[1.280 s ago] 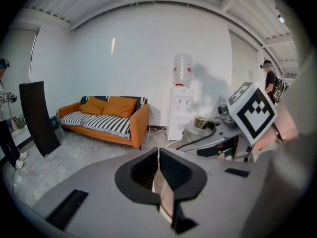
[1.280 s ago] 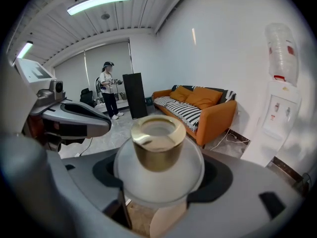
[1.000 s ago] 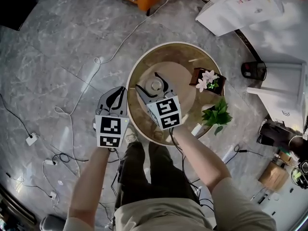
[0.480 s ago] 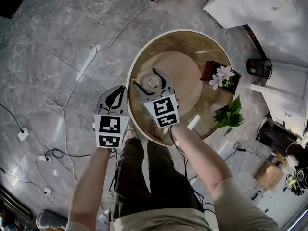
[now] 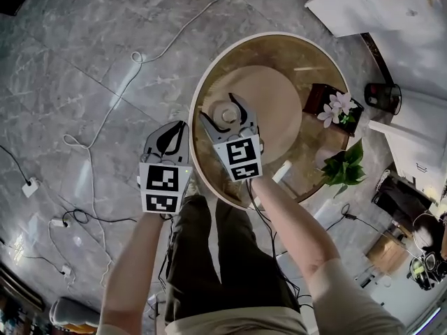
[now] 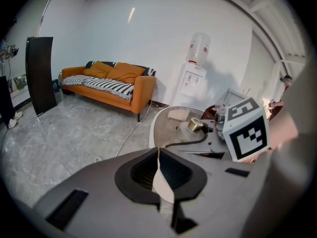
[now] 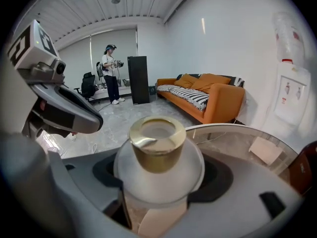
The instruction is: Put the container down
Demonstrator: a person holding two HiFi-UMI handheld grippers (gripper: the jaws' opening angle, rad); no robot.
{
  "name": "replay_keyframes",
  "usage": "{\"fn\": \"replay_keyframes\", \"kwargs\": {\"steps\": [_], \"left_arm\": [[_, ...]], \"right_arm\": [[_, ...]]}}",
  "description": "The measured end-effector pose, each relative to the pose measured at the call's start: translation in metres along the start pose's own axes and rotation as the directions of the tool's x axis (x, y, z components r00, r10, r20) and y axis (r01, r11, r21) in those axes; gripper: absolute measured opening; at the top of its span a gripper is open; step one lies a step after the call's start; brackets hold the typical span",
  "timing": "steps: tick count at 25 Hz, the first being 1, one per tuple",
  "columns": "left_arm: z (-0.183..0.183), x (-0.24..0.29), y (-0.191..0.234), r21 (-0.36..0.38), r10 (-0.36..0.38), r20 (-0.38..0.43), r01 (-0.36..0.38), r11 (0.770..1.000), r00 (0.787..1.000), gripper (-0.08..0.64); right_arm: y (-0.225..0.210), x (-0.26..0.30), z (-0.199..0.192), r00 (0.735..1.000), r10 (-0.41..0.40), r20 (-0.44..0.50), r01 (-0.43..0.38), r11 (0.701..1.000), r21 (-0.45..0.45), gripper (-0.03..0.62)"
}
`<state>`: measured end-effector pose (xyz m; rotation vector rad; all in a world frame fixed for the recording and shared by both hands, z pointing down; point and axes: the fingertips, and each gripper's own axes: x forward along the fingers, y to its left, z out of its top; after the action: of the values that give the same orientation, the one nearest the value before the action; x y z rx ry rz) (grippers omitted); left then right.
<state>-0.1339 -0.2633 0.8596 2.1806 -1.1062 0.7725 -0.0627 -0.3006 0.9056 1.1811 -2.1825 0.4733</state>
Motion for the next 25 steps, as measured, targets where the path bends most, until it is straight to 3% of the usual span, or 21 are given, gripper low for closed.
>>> {"fn": "replay_keyframes", "kwargs": {"steps": [3, 9, 21, 25], "left_arm": [[-0.004, -0.001, -0.006, 0.008, -0.016, -0.007, 0.016, 1.000, 1.000, 0.014], [-0.001, -0.003, -0.011, 0.009, -0.017, -0.012, 0.018, 1.000, 1.000, 0.014], [0.058, -0.052, -0.012, 0.009, 0.038, 0.063, -0.039, 0.999, 0.997, 0.014], [0.089, -0.081, -0.018, 0.022, 0.059, 0.099, -0.062, 0.998, 0.993, 0.014]], "right_arm": [[0.002, 0.000, 0.000, 1.000, 0.000, 0.008, 0.000, 1.000, -0.019, 0.333], [-0.001, -0.004, 0.005, 1.000, -0.007, 0.011, 0.006, 0.999, 0.054, 0.333], [-0.012, -0.071, 0.080, 0.999, 0.013, 0.050, -0.020, 0.991, 0.132, 0.331], [-0.017, -0.114, 0.120, 0.994, -0.040, 0.098, 0.033, 0.997, 0.076, 0.215]]}}
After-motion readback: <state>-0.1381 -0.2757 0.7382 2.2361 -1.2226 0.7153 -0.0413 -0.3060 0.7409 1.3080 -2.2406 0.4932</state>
